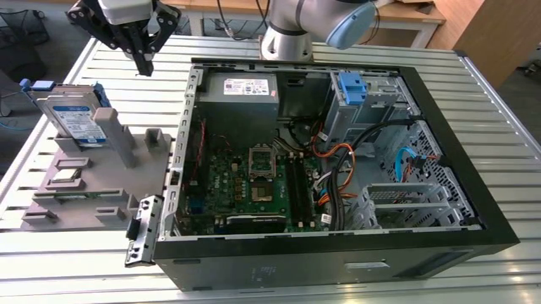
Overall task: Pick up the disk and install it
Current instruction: 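Reach for the disk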
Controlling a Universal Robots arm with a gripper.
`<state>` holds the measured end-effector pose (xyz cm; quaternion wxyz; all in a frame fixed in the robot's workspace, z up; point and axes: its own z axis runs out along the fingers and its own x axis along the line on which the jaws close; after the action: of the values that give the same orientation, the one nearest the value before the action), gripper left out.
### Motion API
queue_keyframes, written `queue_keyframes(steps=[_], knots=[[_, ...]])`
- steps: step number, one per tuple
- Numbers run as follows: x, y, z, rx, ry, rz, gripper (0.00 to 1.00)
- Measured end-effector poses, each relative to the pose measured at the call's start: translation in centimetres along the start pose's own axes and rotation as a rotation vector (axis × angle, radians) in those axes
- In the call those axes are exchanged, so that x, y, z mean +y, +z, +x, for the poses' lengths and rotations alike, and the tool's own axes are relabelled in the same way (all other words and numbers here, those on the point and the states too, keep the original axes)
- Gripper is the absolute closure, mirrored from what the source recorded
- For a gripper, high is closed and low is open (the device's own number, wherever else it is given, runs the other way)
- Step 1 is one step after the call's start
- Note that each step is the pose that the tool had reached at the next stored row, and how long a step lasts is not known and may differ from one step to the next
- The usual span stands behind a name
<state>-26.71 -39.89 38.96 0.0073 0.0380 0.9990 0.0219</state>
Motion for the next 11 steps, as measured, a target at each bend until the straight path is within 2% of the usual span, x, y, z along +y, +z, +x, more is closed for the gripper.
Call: queue_keyframes(steps=[3, 11], knots=[[-0.02, 0.01, 0.26, -0.0001, 0.000, -0.0002, 0.89], [-0.02, 0.00, 0.29, -0.0001, 0.000, -0.0001, 0.89]])
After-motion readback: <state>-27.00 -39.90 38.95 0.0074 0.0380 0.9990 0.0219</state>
